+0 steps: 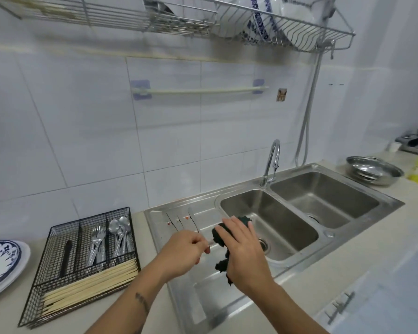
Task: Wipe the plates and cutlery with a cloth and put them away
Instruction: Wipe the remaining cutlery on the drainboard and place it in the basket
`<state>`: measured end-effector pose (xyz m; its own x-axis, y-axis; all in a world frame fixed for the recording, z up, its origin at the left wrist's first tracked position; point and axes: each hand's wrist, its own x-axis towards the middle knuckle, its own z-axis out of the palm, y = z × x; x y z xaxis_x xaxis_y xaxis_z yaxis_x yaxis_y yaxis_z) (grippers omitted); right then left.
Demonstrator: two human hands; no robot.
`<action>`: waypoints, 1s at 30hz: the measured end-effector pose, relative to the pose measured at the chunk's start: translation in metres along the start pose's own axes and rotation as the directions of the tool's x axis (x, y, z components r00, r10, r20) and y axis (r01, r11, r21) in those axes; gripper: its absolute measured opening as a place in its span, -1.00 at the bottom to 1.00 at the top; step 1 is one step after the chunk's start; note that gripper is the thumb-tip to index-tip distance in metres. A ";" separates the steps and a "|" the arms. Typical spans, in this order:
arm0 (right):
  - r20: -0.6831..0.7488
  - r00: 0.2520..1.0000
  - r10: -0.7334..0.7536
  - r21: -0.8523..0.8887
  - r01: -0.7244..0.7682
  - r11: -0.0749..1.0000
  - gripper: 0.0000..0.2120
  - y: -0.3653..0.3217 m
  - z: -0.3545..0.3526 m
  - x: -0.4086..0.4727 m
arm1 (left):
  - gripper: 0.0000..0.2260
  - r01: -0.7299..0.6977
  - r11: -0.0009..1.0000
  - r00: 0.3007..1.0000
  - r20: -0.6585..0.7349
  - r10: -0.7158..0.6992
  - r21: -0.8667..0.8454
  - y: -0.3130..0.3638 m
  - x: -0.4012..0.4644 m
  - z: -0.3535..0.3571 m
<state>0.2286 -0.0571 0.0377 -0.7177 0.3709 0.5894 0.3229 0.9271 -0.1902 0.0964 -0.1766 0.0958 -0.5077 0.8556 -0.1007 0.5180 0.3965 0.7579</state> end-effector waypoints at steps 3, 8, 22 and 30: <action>0.001 1.000 0.028 0.015 -0.028 1.000 -0.36 0.015 -0.011 -0.011 | -0.75 0.005 0.998 1.000 0.020 -0.004 -0.062 0.009 -0.005 0.024; 0.015 1.000 0.021 0.025 -0.021 0.999 -0.46 0.069 -0.040 -0.038 | -0.83 0.048 0.982 0.999 0.034 -0.043 -0.182 0.033 -0.002 0.075; 0.067 0.896 0.439 0.392 -0.428 0.814 -0.47 0.113 -0.084 -0.060 | -0.84 0.252 0.690 0.916 -0.063 -0.396 -0.679 0.080 0.010 0.172; 0.119 0.938 0.325 0.376 -0.346 0.860 -0.48 0.070 -0.063 -0.057 | -0.94 0.187 0.698 0.829 -0.271 -0.490 -0.691 0.068 0.010 0.132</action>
<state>0.3311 -0.0163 0.0408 -0.6418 0.6557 0.3977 0.2937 0.6892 -0.6624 0.2171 -0.0970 0.0616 -0.8607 0.4250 -0.2803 -0.2089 0.2073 0.9557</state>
